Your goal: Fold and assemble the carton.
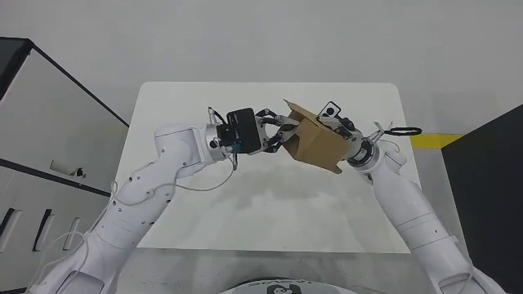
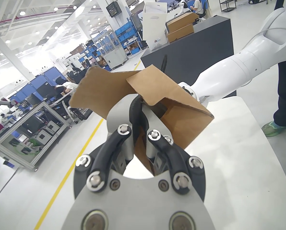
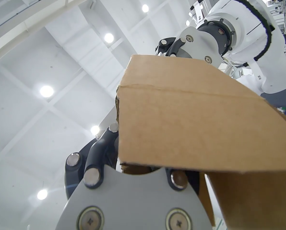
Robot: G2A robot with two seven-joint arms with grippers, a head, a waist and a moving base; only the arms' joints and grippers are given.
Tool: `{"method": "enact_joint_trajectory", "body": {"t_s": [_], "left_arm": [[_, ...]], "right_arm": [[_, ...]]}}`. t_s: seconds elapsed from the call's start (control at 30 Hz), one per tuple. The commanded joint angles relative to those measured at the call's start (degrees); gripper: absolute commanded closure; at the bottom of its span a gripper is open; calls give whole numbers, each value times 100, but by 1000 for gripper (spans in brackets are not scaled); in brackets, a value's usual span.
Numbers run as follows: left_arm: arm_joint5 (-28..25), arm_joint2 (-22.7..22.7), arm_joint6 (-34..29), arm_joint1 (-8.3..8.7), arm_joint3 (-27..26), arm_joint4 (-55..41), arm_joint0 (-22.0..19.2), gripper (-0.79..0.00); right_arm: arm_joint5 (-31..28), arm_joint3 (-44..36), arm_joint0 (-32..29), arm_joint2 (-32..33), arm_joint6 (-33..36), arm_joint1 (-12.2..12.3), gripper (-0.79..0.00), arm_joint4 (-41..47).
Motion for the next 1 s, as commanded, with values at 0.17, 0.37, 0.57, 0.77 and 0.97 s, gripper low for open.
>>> {"method": "enact_joint_trajectory", "body": {"t_s": [0.17, 0.37, 0.57, 0.77, 0.97], "left_arm": [[-1, -143, -3, 18, 22, -24, -33, 0], [-12, 50, -17, -11, 39, -36, -16, 0], [115, -122, -19, 1, 82, -76, -39, 0], [113, -316, 2, 38, -23, 22, -2, 0], [106, -402, 68, 62, -131, 171, 21, 0]], "right_arm": [[-12, 37, -4, 42, -5, -5, 0, -3], [-1, 55, 1, 33, 14, -21, 0, 40], [-18, 100, 5, 56, 19, -28, 0, 24], [-28, 108, -8, 82, 3, -30, 0, -20], [-27, 118, -15, 103, -33, -32, 0, -71]]}}
